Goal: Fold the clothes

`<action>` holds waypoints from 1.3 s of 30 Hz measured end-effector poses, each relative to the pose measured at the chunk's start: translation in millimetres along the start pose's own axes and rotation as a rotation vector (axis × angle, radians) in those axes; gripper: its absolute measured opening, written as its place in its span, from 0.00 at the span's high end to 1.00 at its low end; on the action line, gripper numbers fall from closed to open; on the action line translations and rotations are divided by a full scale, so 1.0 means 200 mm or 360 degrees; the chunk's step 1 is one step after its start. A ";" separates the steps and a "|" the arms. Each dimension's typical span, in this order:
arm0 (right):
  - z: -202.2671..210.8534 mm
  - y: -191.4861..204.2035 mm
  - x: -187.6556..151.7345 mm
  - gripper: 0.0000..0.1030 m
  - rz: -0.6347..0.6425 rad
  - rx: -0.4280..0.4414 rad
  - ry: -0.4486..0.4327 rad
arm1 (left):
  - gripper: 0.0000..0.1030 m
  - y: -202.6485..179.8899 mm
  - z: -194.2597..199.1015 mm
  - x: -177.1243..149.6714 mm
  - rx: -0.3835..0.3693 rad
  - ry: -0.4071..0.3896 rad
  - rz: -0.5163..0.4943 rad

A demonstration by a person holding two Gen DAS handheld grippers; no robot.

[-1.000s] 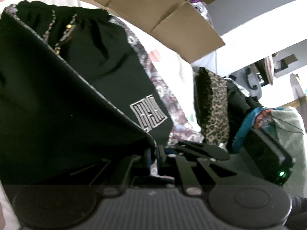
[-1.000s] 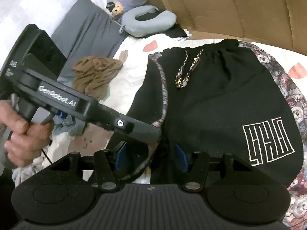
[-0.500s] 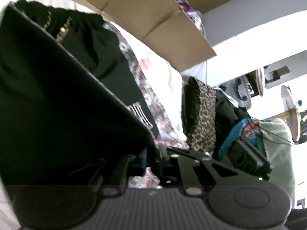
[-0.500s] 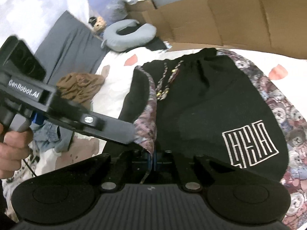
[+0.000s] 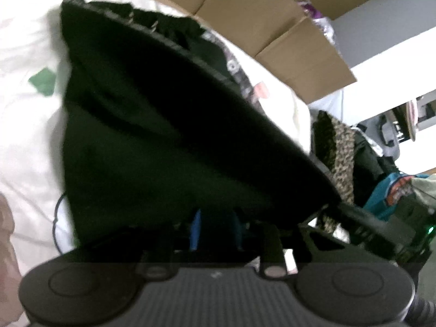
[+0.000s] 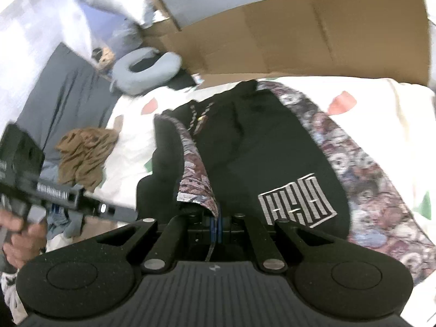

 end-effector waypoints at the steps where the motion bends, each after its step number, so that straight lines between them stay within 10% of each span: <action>1: 0.01 -0.02 0.00 0.99 -0.0015 -0.0016 -0.0003 | 0.69 0.01 -0.01 -0.01 0.0020 0.0015 0.0002; 31: 0.06 -0.60 -0.29 0.97 -0.0441 -0.0434 0.0189 | 0.57 0.31 -0.22 -0.26 0.0187 0.0442 0.0124; 39: 0.08 -0.66 -0.28 0.57 -0.0476 -0.0438 0.0146 | 0.52 0.37 -0.24 -0.31 0.0089 0.0422 0.0208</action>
Point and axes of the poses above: each gripper's, at about its wrist camera, not at the fingertips, and z roughly against the way its jaws point, y to its left, x to its top, the point moved 2 cm from there along -z, roughly the way its jaws point, and after that the axes turned 7 degrees about z, right-handed, at the moved point
